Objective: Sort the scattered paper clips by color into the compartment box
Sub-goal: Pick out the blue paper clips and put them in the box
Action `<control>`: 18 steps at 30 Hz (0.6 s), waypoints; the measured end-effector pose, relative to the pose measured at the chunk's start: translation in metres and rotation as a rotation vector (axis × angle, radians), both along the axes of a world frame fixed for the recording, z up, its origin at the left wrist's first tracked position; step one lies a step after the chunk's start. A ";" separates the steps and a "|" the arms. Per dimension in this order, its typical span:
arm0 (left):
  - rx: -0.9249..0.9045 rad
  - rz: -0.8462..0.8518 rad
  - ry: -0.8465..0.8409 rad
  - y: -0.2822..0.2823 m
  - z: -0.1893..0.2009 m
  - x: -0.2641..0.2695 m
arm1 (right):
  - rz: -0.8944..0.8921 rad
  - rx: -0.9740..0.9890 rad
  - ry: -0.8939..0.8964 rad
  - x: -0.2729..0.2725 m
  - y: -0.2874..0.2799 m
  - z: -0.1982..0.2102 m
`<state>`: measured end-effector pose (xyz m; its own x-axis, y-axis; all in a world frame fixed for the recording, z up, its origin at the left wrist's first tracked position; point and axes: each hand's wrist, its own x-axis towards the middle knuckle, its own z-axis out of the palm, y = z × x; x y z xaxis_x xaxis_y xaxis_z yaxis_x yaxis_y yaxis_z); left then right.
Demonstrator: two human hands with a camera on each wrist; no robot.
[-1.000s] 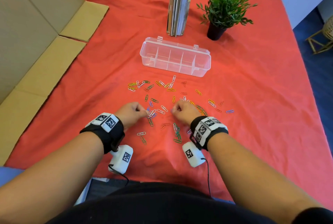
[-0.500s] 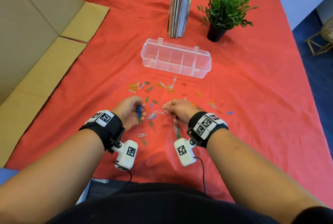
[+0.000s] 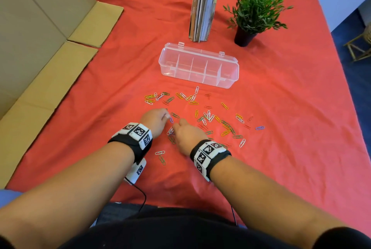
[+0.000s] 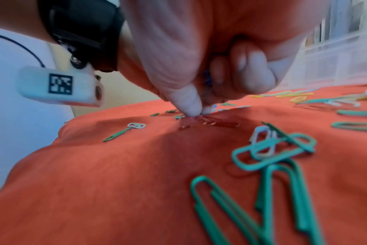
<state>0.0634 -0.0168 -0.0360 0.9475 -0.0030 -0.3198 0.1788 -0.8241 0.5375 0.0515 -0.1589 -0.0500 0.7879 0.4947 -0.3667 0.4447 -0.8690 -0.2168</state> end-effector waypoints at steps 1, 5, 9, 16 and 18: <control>0.060 -0.047 -0.024 -0.002 -0.002 0.001 | 0.021 -0.030 -0.006 -0.001 -0.002 0.002; 0.168 -0.108 -0.061 -0.002 -0.012 0.005 | 0.052 -0.079 -0.011 -0.005 -0.014 0.006; 0.146 -0.139 -0.106 -0.002 -0.012 0.005 | 0.114 -0.124 -0.051 -0.008 -0.023 0.011; 0.188 -0.214 -0.063 -0.002 -0.010 0.006 | 0.036 -0.028 -0.012 -0.009 -0.018 0.006; 0.204 -0.188 -0.047 -0.002 -0.010 0.006 | 0.067 -0.045 -0.016 -0.008 -0.013 0.004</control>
